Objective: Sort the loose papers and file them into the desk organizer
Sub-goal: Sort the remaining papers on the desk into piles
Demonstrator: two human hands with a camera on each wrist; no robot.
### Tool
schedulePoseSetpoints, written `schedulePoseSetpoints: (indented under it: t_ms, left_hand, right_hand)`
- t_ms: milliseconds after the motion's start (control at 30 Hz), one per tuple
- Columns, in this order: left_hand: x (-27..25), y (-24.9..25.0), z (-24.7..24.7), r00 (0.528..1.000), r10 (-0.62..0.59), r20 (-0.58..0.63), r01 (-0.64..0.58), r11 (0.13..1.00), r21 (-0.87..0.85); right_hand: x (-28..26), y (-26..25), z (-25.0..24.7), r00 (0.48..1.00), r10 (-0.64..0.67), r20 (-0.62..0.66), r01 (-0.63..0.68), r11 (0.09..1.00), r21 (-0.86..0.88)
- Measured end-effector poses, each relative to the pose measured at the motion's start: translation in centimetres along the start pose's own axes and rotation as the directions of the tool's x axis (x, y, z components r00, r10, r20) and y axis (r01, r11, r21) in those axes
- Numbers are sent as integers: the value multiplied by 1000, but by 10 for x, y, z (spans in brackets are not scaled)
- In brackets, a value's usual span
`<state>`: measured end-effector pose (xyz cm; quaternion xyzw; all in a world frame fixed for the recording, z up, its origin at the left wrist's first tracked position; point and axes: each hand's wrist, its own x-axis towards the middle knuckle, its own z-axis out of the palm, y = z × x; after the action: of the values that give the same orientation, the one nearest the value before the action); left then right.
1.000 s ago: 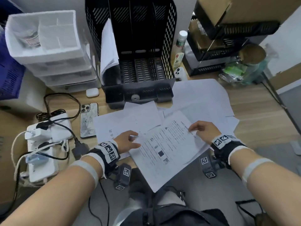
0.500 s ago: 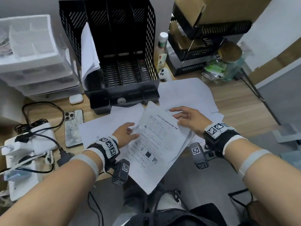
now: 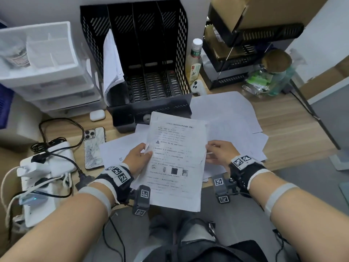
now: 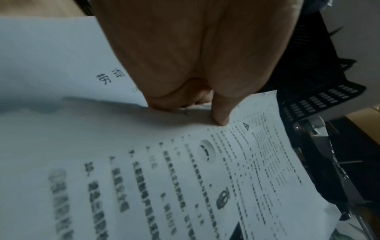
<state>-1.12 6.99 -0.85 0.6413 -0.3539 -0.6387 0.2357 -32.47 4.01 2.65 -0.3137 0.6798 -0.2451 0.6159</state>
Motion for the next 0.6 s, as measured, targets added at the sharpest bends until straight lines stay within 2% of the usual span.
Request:
schedulePoseSetpoints:
  t_ms: [167, 300, 400, 467, 533, 567, 600]
  left_hand:
    - [-17, 2, -3, 994, -58, -91, 47, 992, -116]
    - [-20, 3, -1, 989, -88, -115, 63, 976, -207]
    - [-20, 1, -2, 991, -88, -97, 67, 978, -199]
    - [-18, -4, -8, 990, -64, -123, 51, 993, -108]
    - [-14, -11, -19, 969, -15, -245, 37, 996, 83]
    - [-11, -14, -26, 938, 4, -345, 67, 979, 193]
    - [-9, -16, -33, 888, 19, -460, 132, 947, 294]
  right_hand:
    - [0, 4, 16, 997, -18, 69, 20, 1000, -23]
    - [2, 8, 26, 981, -3, 194, 53, 966, -252]
    - [4, 6, 32, 983, -52, 174, 118, 911, -395]
    - [3, 1, 29, 987, -129, 93, 159, 836, -525]
    - [9, 0, 18, 986, -166, 20, 143, 773, -618]
    - [13, 0, 10, 986, -168, -14, 118, 745, -657]
    - [16, 2, 1, 984, -170, -51, 89, 724, -684]
